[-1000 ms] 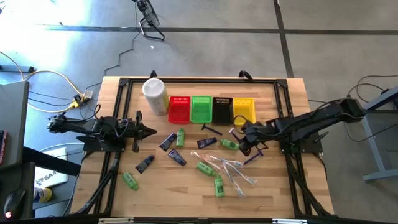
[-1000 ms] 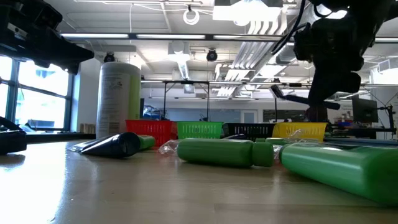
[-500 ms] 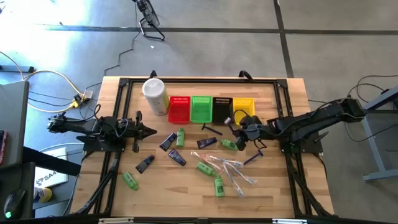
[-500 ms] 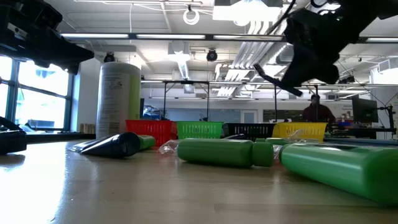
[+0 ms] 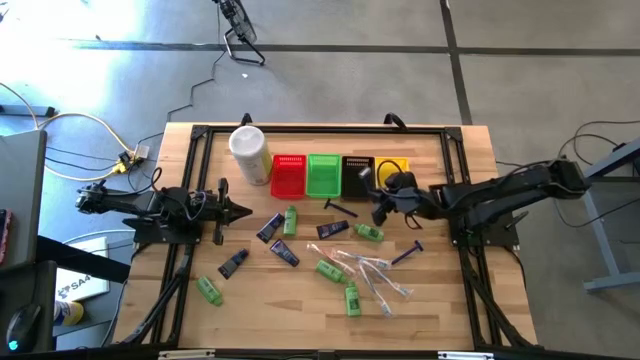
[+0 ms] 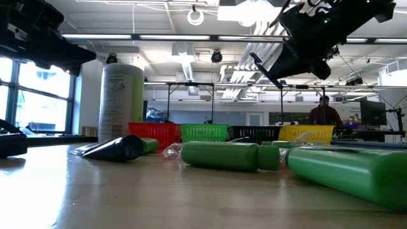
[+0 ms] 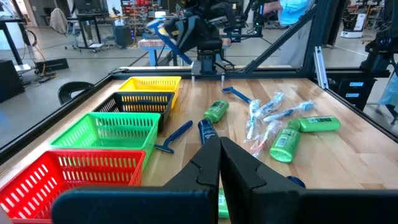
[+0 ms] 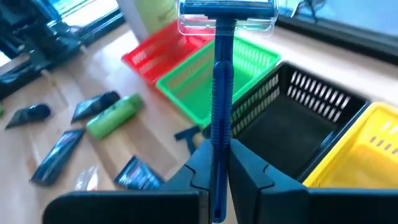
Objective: Pick & Place Travel size toiletries
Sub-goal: Put the blue razor into the black bin
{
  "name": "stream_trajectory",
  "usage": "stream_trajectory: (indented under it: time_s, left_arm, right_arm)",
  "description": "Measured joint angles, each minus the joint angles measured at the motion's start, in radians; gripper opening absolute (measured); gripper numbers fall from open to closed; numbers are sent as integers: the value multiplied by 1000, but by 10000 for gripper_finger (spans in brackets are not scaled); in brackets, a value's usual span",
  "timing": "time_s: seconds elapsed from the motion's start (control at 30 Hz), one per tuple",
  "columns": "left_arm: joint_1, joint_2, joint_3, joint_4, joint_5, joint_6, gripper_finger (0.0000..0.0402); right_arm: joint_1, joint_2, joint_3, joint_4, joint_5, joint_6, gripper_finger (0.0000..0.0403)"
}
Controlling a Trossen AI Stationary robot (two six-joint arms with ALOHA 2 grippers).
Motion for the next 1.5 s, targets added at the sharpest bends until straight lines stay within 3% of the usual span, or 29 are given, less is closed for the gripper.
stream_trajectory:
  time_s: [0.73, 1.17, 1.5]
  left_arm:
    - [0, 0, 0, 1, 0, 0, 7]
    - [0, 0, 0, 1, 0, 0, 7]
    - [0, 0, 0, 1, 0, 0, 7]
  right_arm:
    - [-87, 202, 0, 292, 45, -108, 21]
    - [-101, 212, 0, 235, 72, -129, 21]
    - [-151, 329, 0, 241, 103, -131, 21]
